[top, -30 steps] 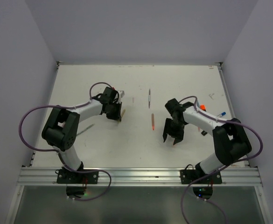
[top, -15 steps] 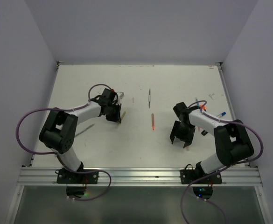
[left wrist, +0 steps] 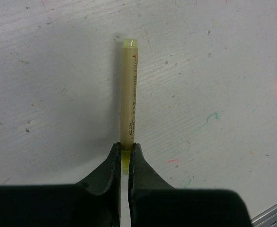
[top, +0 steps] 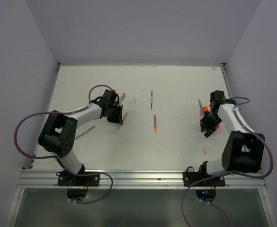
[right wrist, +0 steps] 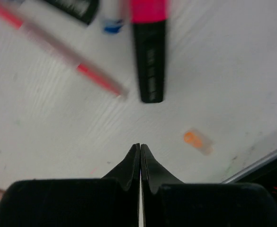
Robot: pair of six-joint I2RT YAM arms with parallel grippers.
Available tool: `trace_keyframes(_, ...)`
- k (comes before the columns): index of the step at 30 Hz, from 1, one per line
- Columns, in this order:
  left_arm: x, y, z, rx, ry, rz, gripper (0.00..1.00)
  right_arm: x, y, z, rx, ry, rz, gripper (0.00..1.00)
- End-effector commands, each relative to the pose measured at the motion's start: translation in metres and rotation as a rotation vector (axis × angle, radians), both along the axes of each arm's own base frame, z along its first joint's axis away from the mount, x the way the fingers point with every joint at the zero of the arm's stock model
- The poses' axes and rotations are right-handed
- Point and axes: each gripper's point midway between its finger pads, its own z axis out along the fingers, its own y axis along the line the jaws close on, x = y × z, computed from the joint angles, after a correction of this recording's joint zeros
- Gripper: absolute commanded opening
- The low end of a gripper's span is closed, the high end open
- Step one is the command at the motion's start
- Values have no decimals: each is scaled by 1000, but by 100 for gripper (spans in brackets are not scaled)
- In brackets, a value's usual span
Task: Open the pen caps
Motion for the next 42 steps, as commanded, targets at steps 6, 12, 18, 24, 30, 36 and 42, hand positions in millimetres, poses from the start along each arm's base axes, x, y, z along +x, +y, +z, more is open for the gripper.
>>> trace_keyframes(6, -5, -2, 14, -24, -26, -4, 0, -61, -135, 34, -391, 203, -435, 0)
trace_keyframes(12, -18, -4, 4, -41, 34, -7, 0, -74, -166, 23, -521, 282, -507, 0)
trace_keyframes(18, -15, -7, 1, -27, 79, -17, 0, -102, -154, -16, -492, 437, -492, 0)
trace_keyframes(24, -21, -4, -8, -13, 110, -17, 0, -108, -143, -41, -436, 465, -485, 0)
trace_keyframes(30, -13, -3, -4, 0, 82, -17, 0, -93, -151, -62, -424, 469, -434, 0)
trace_keyframes(36, -15, -4, -7, -7, 87, -22, 0, -81, -138, -49, -368, 384, -367, 0)
trace_keyframes(42, -15, -5, -12, -4, 98, -21, 0, -59, -100, 0, -243, 166, -317, 0)
